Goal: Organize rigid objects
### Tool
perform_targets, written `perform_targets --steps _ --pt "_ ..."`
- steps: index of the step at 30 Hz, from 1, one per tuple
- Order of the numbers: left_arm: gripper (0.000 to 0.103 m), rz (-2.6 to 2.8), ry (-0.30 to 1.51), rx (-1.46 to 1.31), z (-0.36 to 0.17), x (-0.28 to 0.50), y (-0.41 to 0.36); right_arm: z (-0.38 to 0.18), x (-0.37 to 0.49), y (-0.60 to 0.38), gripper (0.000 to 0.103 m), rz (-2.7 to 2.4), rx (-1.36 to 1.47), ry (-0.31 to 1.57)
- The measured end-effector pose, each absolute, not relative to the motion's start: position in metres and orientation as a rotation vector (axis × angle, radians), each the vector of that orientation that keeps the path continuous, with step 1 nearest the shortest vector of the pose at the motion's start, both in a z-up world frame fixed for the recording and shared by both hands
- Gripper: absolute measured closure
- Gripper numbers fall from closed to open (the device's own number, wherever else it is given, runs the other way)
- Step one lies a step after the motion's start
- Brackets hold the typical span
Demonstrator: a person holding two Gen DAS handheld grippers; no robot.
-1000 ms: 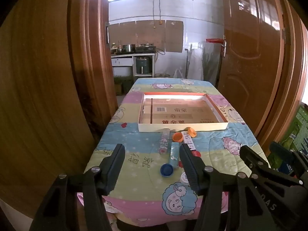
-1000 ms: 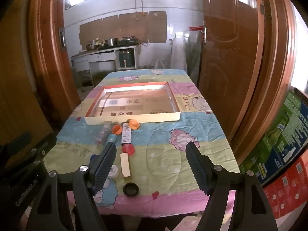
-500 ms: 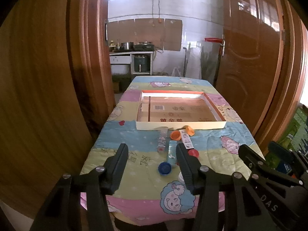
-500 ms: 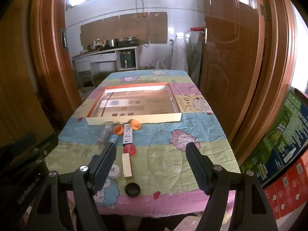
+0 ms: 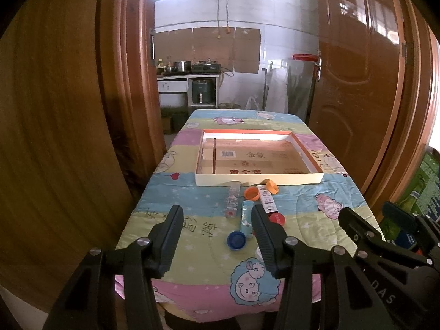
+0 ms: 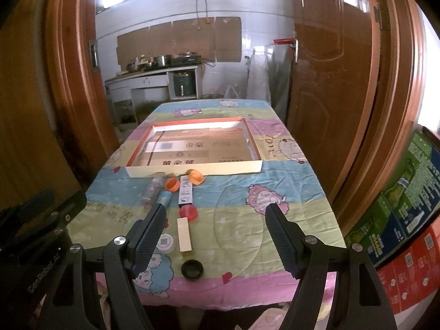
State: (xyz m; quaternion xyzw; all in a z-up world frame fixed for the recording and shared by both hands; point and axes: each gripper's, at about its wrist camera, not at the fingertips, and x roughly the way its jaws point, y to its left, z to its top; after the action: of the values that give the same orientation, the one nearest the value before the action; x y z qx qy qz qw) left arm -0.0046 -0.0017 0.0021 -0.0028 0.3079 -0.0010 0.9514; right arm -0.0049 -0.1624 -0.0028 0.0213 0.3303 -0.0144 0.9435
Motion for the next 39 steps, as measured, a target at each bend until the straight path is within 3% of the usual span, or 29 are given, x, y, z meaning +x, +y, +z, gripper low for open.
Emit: perform_targets --steps 39 --pt "0.051 0.004 0.626 0.001 -0.0025 -0.0056 0.0054 -0.0015 -0.0113 -0.1582 0.027 -0.039 0.011 0.649"
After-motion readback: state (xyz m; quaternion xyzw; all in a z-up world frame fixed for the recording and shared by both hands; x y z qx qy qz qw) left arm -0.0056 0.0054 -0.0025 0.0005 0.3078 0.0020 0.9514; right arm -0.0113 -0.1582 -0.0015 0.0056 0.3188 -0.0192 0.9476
